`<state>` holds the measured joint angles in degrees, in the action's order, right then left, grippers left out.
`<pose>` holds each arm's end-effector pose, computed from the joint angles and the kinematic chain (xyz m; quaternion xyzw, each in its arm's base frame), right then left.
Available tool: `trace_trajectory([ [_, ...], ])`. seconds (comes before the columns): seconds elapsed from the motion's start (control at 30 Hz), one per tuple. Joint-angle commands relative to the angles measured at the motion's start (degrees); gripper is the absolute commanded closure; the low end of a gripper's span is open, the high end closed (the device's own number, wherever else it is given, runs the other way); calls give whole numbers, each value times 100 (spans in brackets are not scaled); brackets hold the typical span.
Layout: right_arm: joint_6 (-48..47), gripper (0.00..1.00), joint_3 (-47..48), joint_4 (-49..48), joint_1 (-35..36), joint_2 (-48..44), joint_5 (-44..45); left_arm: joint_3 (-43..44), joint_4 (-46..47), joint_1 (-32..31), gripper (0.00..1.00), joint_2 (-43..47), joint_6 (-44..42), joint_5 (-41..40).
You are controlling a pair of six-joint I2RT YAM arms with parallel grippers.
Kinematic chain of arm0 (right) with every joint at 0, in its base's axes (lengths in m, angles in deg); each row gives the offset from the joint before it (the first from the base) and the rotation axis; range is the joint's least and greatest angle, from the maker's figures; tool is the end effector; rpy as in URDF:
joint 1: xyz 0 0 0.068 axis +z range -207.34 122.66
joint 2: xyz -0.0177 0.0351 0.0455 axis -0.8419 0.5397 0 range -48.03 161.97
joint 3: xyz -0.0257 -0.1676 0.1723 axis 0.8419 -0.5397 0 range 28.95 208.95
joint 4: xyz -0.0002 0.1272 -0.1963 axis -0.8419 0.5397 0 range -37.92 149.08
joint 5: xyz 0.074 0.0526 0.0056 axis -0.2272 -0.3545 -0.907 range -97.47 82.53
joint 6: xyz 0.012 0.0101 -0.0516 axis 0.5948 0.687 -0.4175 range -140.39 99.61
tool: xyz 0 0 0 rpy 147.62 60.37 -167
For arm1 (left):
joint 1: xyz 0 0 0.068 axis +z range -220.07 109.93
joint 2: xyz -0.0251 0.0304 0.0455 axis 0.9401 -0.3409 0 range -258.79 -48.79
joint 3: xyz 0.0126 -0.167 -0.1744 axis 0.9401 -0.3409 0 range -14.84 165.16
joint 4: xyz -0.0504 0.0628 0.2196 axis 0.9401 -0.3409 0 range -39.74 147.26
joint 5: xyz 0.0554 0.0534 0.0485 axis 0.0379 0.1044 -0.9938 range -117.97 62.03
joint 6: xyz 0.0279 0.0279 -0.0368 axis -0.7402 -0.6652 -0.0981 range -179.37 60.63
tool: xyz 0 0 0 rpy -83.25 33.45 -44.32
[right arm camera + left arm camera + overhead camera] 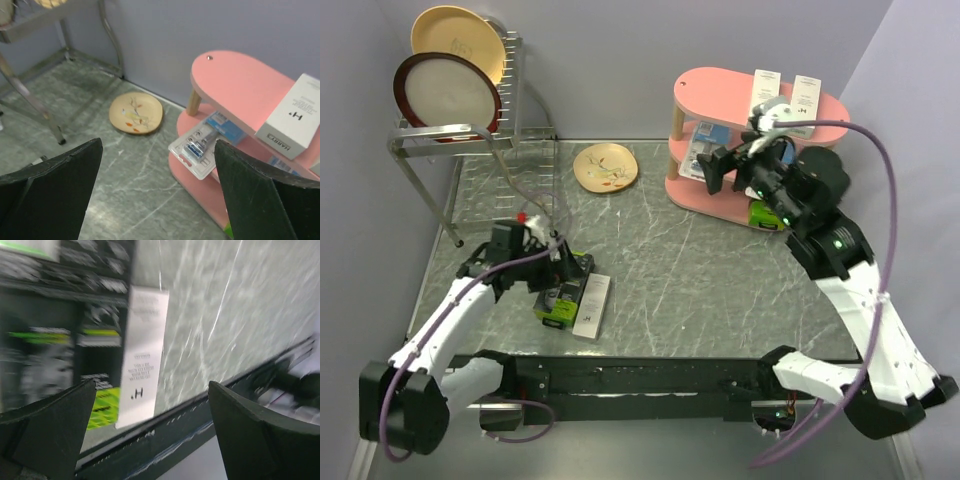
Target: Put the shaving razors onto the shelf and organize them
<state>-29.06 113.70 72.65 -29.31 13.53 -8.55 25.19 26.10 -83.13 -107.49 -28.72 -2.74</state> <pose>0.1705 0.0914 0.4623 -0.2239 0.6535 0.1280 0.7116 0.1830 -0.0580 0.2183 -0.0660 0.9172 -0.3152 0.2347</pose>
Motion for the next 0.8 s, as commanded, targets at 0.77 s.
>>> trace_trajectory([
  [0.77, -302, 0, -1356, -502, -166, -663, 697, 1111, -541, -2288, 1, -1820, -13, -2425],
])
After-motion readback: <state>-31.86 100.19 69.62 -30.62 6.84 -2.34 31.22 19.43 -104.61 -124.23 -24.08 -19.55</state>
